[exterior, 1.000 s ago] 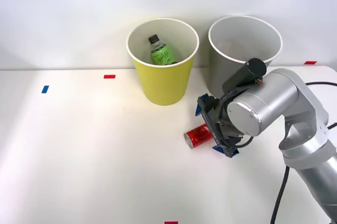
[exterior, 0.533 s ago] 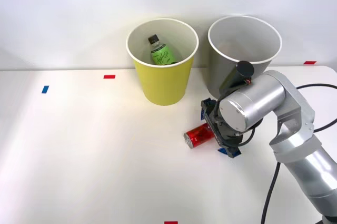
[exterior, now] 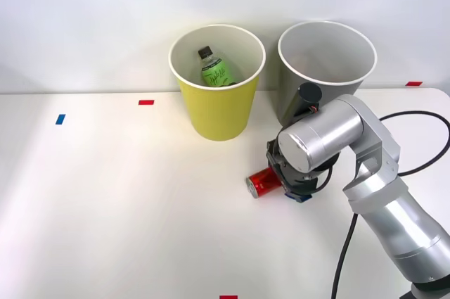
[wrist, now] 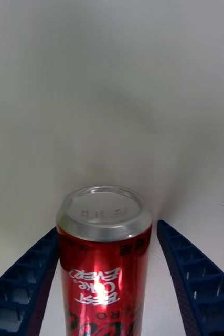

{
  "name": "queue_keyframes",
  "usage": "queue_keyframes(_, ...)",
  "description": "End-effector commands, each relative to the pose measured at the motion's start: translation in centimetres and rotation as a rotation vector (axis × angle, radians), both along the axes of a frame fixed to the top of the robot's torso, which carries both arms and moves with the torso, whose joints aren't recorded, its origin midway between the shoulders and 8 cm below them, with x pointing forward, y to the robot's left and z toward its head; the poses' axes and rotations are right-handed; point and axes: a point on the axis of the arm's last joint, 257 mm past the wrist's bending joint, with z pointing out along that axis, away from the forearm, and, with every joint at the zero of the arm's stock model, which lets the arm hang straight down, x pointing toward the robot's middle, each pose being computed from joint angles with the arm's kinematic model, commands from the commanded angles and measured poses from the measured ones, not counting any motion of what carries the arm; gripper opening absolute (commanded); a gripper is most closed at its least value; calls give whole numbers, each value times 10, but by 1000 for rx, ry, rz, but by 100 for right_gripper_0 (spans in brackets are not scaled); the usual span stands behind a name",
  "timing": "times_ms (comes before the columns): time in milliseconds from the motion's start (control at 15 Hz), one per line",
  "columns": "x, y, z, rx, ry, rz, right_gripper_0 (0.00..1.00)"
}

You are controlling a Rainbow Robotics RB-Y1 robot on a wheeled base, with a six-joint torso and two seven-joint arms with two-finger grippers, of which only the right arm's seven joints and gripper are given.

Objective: Put cans in the gray bin, plastic bottles in the light green bin

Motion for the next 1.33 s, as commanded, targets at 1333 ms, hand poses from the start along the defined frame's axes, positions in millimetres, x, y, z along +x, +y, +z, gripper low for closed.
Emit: queue_keyframes(1333,-18,-51,79,-545,-531,492,0)
